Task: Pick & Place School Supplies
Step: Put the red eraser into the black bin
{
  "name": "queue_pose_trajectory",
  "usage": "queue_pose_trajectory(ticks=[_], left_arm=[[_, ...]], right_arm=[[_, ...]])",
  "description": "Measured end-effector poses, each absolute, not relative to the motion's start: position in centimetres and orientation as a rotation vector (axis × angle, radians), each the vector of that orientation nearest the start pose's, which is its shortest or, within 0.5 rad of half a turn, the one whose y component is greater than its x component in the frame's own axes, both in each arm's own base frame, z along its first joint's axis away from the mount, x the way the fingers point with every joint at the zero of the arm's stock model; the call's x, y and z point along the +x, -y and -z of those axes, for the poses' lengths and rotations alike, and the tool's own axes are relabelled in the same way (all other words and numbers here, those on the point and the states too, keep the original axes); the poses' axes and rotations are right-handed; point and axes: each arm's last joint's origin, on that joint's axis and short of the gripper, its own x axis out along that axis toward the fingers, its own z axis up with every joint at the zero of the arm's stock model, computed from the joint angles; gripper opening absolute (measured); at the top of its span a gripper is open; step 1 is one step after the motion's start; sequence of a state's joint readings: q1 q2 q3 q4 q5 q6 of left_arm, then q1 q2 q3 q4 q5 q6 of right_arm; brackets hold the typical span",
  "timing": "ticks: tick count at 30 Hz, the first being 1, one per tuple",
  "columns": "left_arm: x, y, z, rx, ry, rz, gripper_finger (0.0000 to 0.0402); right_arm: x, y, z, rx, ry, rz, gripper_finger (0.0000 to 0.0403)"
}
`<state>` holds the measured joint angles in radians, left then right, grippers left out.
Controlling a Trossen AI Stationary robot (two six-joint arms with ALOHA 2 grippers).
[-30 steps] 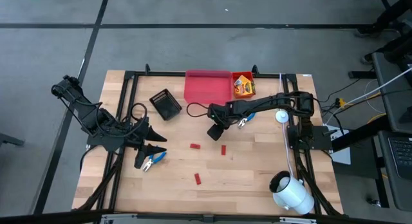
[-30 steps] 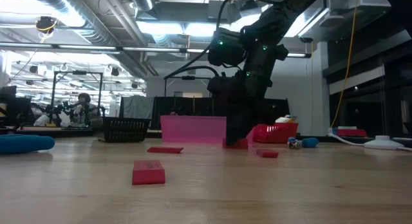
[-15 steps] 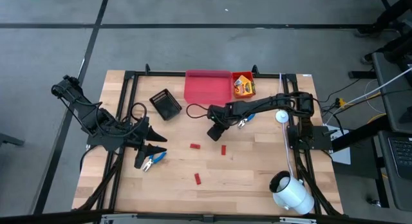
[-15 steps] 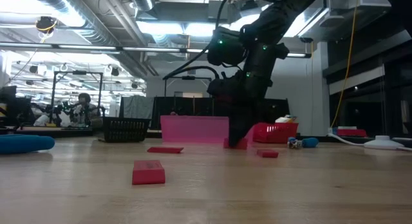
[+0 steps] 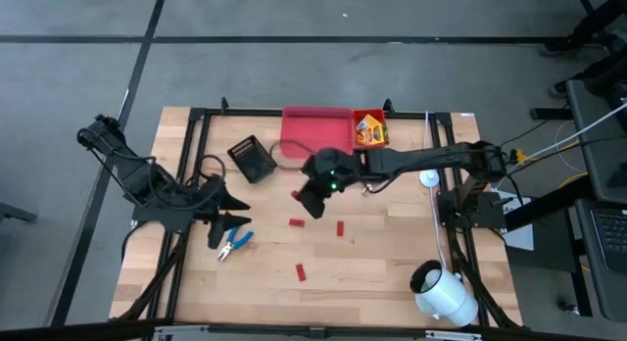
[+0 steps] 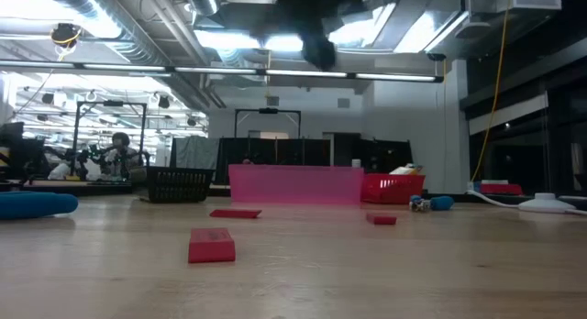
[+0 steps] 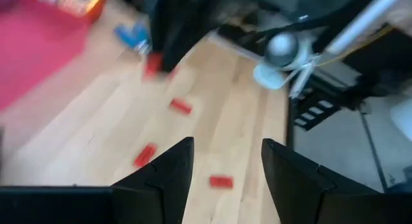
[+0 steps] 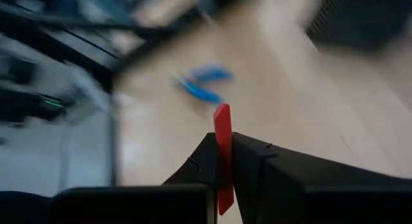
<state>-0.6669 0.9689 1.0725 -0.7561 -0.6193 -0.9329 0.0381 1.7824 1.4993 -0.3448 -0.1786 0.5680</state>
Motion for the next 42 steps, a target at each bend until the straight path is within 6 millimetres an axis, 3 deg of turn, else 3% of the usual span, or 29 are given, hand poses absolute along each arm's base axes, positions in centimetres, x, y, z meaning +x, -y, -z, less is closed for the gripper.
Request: queue_pose_trajectory(ticks=[3, 7, 10, 20, 29, 42], left_arm=[[15.8, 9.6, -34.6, -0.567, -0.522, -0.222, 0.0180], [16.6, 9.1, -36.0, -0.570, -0.396, -0.185, 0.0190], [17.1, 8.5, -36.9, -0.552, -0.317, -0.185, 0.0207], [19.0, 7.3, -36.9, -0.518, -0.324, -0.126, 0.0232], [20.5, 6.3, -36.6, -0.518, -0.349, -0.071, 0.0215], [20.8, 6.3, -36.6, -0.535, -0.360, -0.023, 0.0171]], right_arm=[[41.0, -2.9, -31.9, 0.579, -0.587, -0.173, 0.0018], [41.3, -3.5, -33.4, 0.596, -0.500, -0.300, 0.0018], [41.3, -3.4, -33.4, 0.609, -0.498, -0.290, 0.0018], [41.4, -4.5, -33.8, 0.598, -0.464, -0.321, 0.0018], [41.5, -5.1, -34.3, 0.592, -0.417, -0.345, 0.0018], [41.5, -5.1, -34.3, 0.588, -0.412, -0.325, 0.0018]])
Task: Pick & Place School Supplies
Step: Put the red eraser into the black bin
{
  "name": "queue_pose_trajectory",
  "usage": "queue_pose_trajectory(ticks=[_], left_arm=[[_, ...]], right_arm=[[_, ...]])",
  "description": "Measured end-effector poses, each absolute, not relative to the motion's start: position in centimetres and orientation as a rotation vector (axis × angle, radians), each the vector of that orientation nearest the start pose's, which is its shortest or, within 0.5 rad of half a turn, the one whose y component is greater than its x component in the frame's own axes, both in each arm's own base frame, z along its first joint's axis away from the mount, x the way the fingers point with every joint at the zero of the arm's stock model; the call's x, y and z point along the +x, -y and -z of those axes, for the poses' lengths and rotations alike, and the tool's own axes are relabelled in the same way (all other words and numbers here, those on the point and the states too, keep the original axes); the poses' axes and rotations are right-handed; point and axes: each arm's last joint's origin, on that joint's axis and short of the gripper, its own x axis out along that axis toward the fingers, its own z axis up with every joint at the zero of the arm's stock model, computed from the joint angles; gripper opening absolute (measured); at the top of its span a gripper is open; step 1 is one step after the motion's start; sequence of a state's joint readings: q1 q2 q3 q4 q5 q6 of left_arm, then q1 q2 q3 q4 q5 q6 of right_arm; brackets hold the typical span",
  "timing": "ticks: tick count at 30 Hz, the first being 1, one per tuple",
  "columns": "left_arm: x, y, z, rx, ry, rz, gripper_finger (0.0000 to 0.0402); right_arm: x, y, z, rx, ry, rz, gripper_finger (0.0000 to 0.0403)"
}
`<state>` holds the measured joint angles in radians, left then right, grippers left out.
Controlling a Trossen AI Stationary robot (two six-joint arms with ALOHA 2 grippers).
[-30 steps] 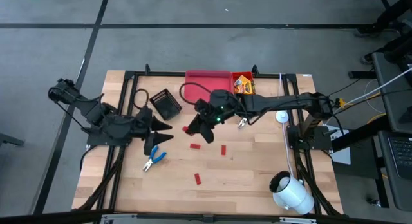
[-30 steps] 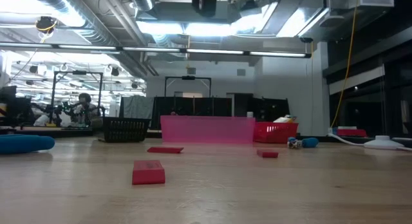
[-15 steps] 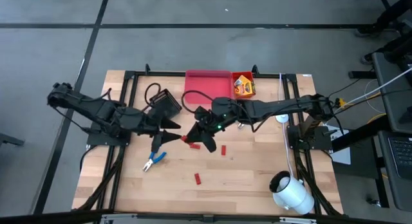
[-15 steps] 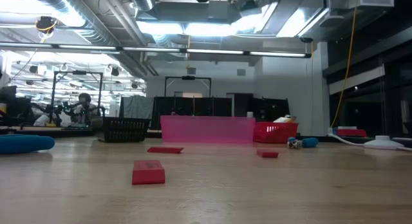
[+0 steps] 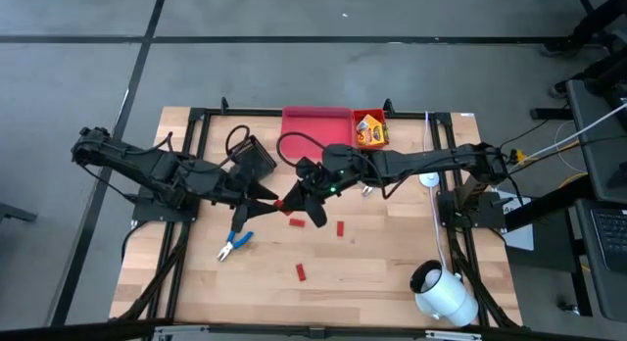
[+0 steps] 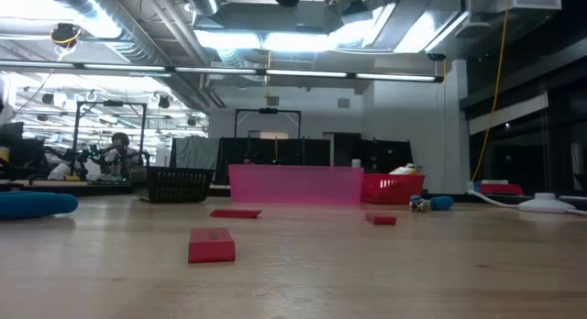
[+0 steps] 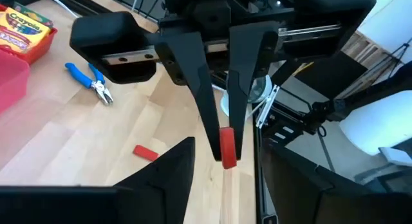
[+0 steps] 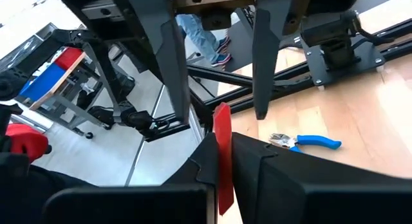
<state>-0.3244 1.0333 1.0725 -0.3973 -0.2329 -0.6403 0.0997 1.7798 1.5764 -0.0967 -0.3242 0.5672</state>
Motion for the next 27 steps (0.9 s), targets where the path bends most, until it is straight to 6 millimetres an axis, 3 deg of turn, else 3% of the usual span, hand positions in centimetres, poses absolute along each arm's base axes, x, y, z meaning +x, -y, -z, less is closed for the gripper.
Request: queue_pose_trajectory(ticks=[9, 27], left_arm=[[20.83, 6.33, -36.57, -0.535, -0.366, -0.016, 0.0129], [20.82, 6.36, -36.65, -0.529, -0.363, -0.001, 0.0010]], right_arm=[[41.51, -5.05, -34.35, 0.583, -0.401, -0.314, 0.0018], [41.53, -5.07, -34.54, 0.578, -0.384, -0.317, 0.0018]])
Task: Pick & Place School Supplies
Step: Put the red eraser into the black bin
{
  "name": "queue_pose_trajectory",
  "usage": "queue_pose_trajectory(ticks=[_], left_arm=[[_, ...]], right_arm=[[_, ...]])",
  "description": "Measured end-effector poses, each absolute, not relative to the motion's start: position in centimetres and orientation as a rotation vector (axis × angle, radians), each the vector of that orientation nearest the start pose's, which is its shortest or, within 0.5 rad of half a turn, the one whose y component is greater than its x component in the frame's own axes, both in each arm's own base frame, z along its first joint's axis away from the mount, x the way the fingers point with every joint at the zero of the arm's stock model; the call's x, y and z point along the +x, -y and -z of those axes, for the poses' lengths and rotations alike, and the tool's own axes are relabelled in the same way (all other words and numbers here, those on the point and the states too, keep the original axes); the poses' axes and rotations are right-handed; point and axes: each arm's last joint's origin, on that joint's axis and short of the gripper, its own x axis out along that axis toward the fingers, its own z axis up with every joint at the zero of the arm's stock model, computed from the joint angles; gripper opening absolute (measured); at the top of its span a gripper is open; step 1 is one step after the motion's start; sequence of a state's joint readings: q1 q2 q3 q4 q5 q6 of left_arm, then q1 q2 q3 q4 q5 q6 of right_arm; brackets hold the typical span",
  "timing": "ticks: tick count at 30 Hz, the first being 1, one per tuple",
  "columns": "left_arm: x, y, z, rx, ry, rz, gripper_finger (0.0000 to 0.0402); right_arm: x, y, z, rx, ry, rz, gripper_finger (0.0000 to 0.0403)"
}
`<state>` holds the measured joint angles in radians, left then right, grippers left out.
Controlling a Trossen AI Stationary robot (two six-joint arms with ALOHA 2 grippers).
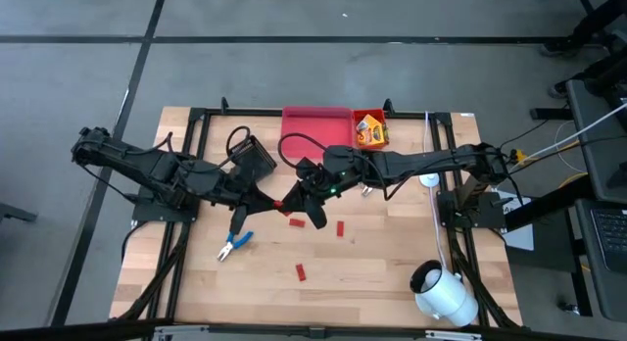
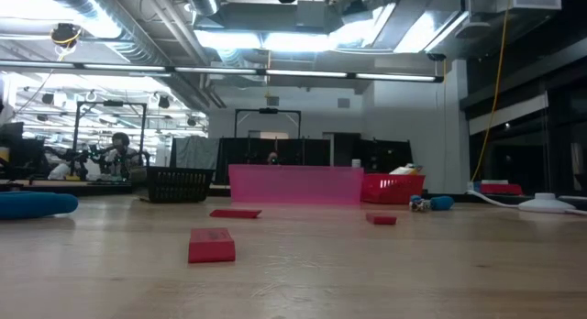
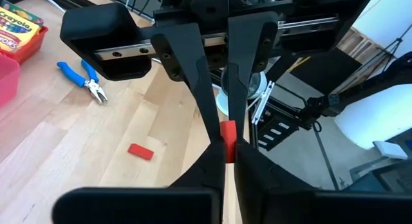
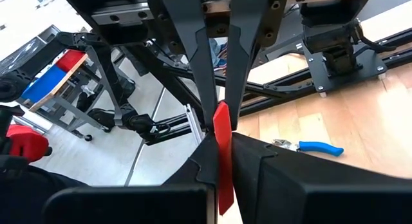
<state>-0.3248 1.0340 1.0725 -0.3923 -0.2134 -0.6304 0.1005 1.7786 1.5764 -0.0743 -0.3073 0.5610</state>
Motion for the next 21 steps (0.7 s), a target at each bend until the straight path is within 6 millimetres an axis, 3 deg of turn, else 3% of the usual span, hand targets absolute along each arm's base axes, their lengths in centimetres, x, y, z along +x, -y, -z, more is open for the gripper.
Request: queue_pose_trajectory(ticks=[6, 15, 18, 21], left_arm=[[20.81, 6.37, -36.71, -0.532, -0.358, 0.001, 0.0008], [20.79, 6.33, -36.61, -0.529, -0.366, -0.009, 0.0006], [20.76, 6.32, -36.52, -0.531, -0.374, -0.014, 0.0005], [20.75, 6.34, -36.51, -0.535, -0.380, -0.002, 0.0005]], right_arm=[[41.54, -5.20, -34.68, 0.567, -0.371, -0.344, 0.0025], [41.58, -5.28, -34.89, 0.609, -0.359, -0.350, 0.0214], [41.59, -5.29, -34.96, 0.619, -0.355, -0.353, 0.0248], [41.60, -5.27, -34.98, 0.627, -0.352, -0.347, 0.0257]])
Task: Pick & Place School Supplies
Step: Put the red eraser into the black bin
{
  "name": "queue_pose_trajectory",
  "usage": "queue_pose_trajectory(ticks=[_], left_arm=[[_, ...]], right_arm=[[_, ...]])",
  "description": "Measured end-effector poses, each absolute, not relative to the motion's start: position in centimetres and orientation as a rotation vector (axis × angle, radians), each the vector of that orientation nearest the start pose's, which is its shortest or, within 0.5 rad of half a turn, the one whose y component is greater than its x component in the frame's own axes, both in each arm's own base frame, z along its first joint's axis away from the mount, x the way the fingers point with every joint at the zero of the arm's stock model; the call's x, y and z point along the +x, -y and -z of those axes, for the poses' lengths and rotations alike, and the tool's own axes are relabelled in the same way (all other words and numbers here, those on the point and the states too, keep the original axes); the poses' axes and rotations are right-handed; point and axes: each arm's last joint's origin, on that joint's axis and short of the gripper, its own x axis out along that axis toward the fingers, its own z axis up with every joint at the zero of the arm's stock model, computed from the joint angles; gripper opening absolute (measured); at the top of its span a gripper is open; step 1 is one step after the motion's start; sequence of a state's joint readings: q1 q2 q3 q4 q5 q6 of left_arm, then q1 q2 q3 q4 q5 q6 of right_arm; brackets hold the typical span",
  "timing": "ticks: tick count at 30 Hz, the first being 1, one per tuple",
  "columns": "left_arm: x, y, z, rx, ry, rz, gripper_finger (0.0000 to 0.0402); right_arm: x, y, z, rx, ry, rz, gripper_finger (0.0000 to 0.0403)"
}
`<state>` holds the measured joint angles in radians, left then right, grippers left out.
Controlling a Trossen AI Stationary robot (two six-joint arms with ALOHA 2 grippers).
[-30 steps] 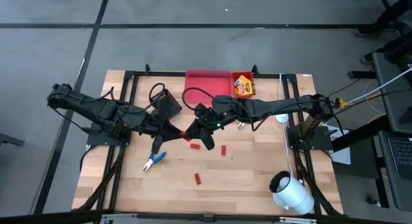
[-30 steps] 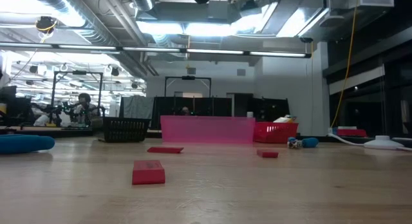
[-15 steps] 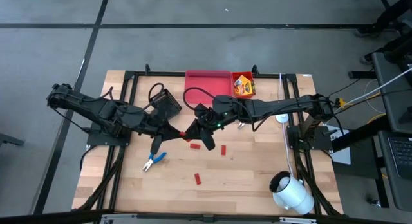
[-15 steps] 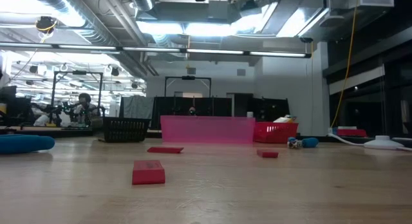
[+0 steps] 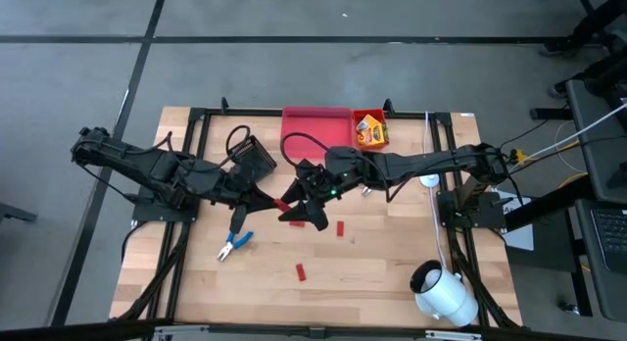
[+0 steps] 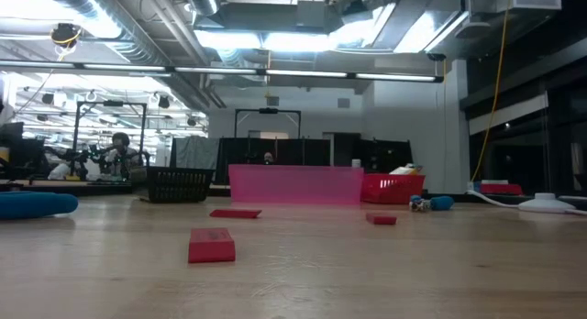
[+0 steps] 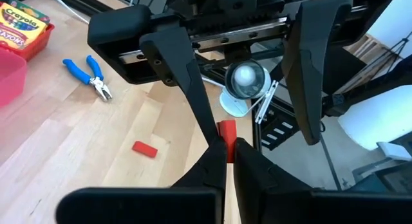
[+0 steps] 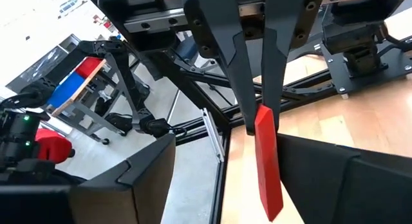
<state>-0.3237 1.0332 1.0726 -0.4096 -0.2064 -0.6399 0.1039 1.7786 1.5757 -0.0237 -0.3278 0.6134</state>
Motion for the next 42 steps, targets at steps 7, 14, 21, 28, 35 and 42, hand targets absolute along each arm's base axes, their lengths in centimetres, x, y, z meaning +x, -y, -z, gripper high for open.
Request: queue_pose_trajectory(ticks=[7, 14, 21, 28, 35, 42], left_arm=[[20.9, 6.5, -36.6, -0.536, -0.367, 0.035, 0.0004], [20.9, 6.5, -36.8, -0.525, -0.351, 0.029, 0.0004], [19.7, 6.0, -34.3, -0.516, -0.599, -0.133, 0.0004], [17.8, 4.4, -32.3, -0.478, -0.717, -0.528, 0.0004], [17.0, 0.6, -29.2, -0.635, -0.802, -0.878, 0.0004], [17.5, -4.3, -25.7, -0.847, -0.670, -0.864, 0.0004]], right_arm=[[41.7, -4.8, -35.3, 0.627, -0.320, -0.319, 0.0255], [41.5, -5.1, -34.9, 0.634, -0.374, -0.334, 0.0255], [41.4, -4.2, -35.2, 0.615, -0.347, -0.264, 0.0255], [39.5, -3.6, -36.7, 0.583, -0.366, -0.176, 0.0255], [37.6, -3.8, -37.8, 0.558, -0.396, -0.115, 0.0255], [36.7, -3.8, -38.1, 0.534, -0.431, -0.089, 0.0255]])
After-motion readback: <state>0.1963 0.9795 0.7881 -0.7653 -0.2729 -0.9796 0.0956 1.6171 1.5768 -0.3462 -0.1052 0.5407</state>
